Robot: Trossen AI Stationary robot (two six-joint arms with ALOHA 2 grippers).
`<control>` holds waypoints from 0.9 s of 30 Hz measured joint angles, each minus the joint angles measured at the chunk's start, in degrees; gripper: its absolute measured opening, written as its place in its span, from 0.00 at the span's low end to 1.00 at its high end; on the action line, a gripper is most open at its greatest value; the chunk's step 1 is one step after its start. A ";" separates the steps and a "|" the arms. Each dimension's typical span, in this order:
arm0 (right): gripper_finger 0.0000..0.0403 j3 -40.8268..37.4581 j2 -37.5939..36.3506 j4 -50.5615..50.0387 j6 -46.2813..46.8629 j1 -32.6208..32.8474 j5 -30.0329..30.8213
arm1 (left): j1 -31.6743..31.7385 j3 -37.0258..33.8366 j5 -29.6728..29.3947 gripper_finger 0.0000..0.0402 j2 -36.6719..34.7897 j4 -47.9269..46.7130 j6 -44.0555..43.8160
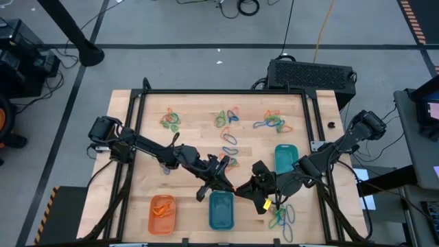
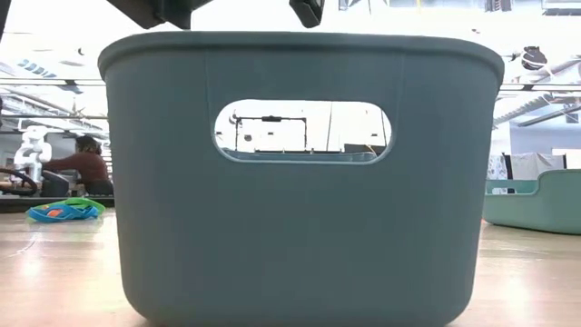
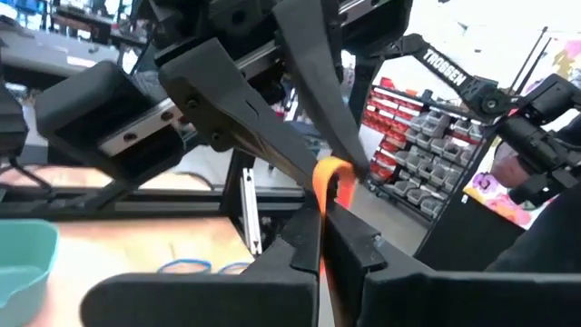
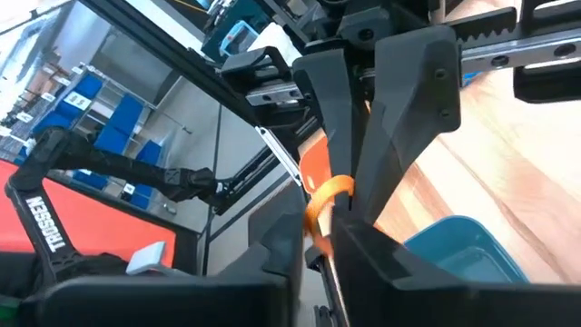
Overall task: Sort rubber bands into baskets
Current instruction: Put the orange rubber band into the orange bin
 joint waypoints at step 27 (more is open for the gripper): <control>0.44 0.00 0.00 -23.77 3.84 2.36 -1.20 | -13.78 -0.04 -25.42 0.00 -5.00 -40.00 -14.37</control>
